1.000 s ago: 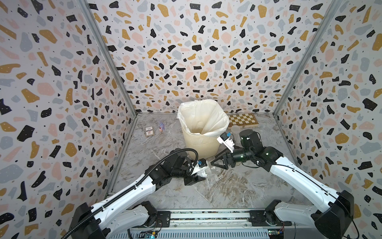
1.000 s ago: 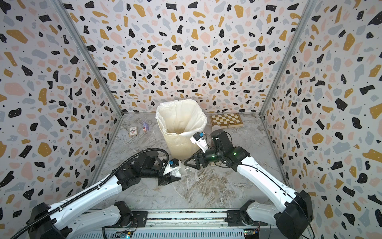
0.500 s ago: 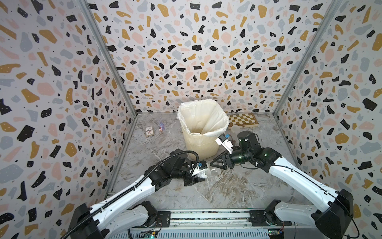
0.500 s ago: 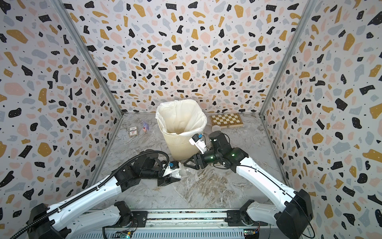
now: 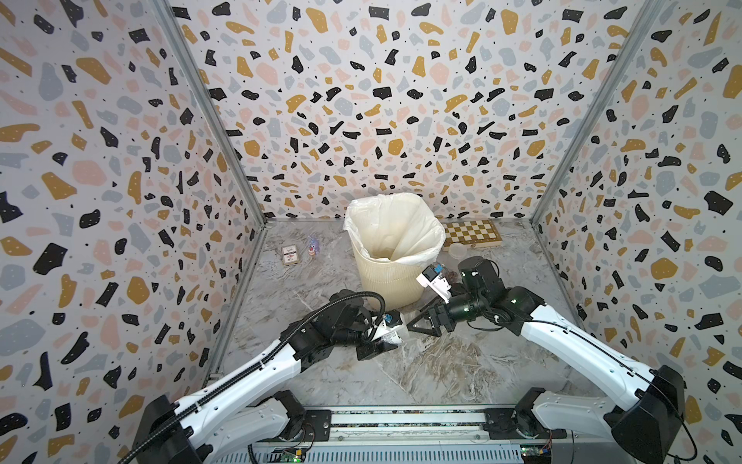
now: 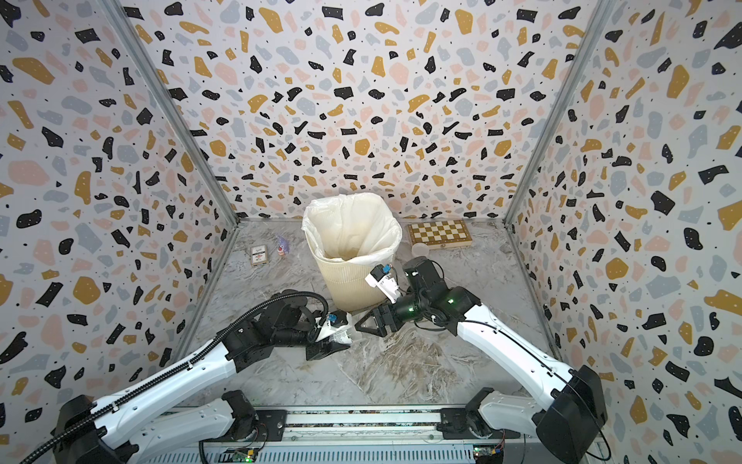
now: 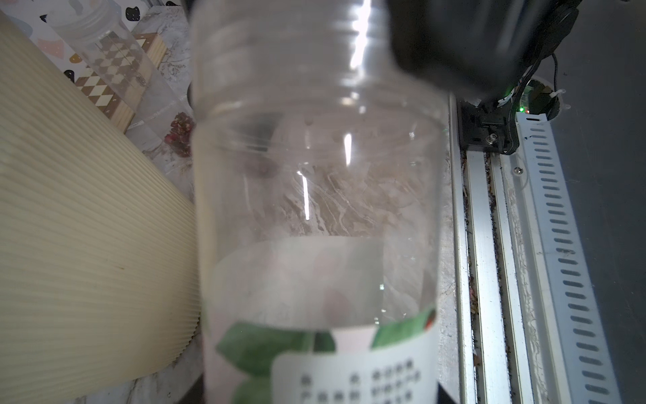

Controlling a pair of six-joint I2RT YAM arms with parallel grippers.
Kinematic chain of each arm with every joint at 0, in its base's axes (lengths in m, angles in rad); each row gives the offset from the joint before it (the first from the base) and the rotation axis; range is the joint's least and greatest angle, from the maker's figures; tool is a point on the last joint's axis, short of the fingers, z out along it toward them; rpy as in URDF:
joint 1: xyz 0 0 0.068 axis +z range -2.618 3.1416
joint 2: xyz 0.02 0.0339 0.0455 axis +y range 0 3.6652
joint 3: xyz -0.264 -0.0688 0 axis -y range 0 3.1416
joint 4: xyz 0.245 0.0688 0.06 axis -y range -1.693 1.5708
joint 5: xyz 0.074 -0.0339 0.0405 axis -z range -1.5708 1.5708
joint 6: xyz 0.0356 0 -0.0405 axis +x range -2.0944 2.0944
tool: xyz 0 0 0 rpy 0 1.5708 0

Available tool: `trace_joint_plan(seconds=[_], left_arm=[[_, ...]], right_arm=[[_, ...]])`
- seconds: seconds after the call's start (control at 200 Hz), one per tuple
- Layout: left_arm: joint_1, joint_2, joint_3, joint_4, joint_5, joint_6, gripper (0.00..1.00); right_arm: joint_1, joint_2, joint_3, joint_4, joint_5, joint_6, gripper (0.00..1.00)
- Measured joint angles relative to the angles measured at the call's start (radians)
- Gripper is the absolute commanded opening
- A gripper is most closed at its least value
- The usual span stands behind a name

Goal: Empty the moldy dried flower tea in the jars
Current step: Unscrew the lid from the jar.

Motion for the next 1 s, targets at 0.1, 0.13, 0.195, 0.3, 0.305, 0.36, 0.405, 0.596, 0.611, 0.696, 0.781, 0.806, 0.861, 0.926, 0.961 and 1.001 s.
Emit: trace_joint_plan(seconds=[0.1,0.13,0.195,0.3,0.305,0.36,0.405,0.596,0.611,0.696,0.781,0.806,0.861,0.926,0.961,1.001], left_arm=[[0.0,-0.001,0.0,0.0,0.002,0.001,0.56],[0.0,-0.002,0.0,-0.001,0.002,0.001,0.56],[0.0,-0.002,0.0,-0.009,0.008,0.002,0.56],[0.0,-0.002,0.0,-0.017,0.018,0.003,0.56],[0.0,-0.002,0.0,-0.018,0.019,0.003,0.56],[0.002,-0.002,0.0,-0.026,0.026,0.002,0.55],[0.004,-0.002,0.0,-0.032,0.033,0.002,0.56],[0.005,-0.002,0.001,-0.036,0.079,0.002,0.55],[0.004,-0.002,0.001,-0.035,0.082,0.002,0.55],[0.004,-0.002,0.003,-0.031,0.103,0.002,0.55],[0.004,-0.002,0.008,-0.031,0.119,0.005,0.55],[0.004,-0.002,0.011,-0.033,0.122,0.005,0.55],[0.004,0.0,0.02,-0.044,0.122,0.008,0.55],[0.005,0.0,0.025,-0.05,0.127,0.011,0.55],[0.005,0.0,0.031,-0.057,0.128,0.014,0.55],[0.005,0.001,0.039,-0.069,0.128,0.017,0.55]], right_arm=[[0.0,-0.013,-0.017,-0.004,0.005,-0.024,0.69],[0.0,-0.016,-0.023,-0.004,0.003,-0.033,0.67],[0.0,-0.024,-0.035,0.001,-0.003,-0.051,0.63],[0.001,-0.031,-0.051,0.02,-0.014,-0.087,0.61],[0.001,-0.031,-0.053,0.021,-0.014,-0.091,0.61],[0.005,-0.033,-0.062,0.032,-0.016,-0.12,0.6],[0.008,-0.037,-0.069,0.042,-0.014,-0.145,0.6],[0.02,-0.125,-0.151,0.127,0.0,-0.325,0.61],[0.02,-0.134,-0.158,0.134,0.002,-0.343,0.61],[0.021,-0.177,-0.192,0.172,0.001,-0.449,0.63],[0.022,-0.192,-0.199,0.185,-0.003,-0.549,0.64],[0.022,-0.192,-0.199,0.188,-0.004,-0.575,0.64],[0.022,-0.19,-0.196,0.187,-0.009,-0.638,0.64],[0.023,-0.187,-0.185,0.175,-0.014,-0.705,0.65],[0.024,-0.186,-0.182,0.169,-0.016,-0.74,0.66],[0.027,-0.185,-0.177,0.166,-0.021,-0.773,0.68]])
